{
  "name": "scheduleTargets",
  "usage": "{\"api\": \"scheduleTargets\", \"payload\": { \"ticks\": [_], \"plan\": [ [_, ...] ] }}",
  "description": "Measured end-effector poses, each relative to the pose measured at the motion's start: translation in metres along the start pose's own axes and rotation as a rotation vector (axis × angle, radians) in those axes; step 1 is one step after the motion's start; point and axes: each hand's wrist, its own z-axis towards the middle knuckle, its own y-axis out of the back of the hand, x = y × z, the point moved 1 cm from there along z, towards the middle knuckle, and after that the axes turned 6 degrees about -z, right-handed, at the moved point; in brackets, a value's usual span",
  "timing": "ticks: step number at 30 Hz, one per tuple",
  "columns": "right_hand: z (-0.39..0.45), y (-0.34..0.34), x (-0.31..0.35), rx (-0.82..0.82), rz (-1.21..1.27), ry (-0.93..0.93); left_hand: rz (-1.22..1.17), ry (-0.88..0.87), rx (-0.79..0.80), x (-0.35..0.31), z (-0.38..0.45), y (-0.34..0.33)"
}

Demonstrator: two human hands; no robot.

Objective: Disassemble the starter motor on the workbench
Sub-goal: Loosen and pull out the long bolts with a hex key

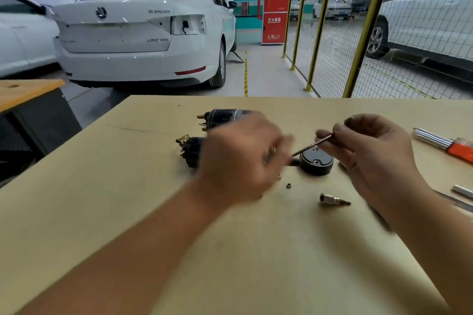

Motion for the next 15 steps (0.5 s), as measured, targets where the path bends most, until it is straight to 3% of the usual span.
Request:
{"api": "scheduleTargets", "payload": {
  "ticks": [2, 8, 12, 15],
  "plan": [
    [-0.005, -0.004, -0.009, -0.026, -0.025, -0.007, 0.006, 0.093, -0.092, 0.039, -0.003, 0.026],
    [-0.009, -0.02, -0.029, -0.152, -0.041, 0.028, -0.134, 0.449, -0.043, 0.08, -0.018, 0.031],
    [-0.015, -0.023, -0.04, -0.105, -0.077, 0.041, -0.265, 0.437, 0.05, 0.079, -0.02, 0.032],
    [-0.018, -0.017, -0.034, -0.02, -0.309, 0.161, -0.349, 0.378, 0.234, 0.074, -0.023, 0.032]
  ]
}}
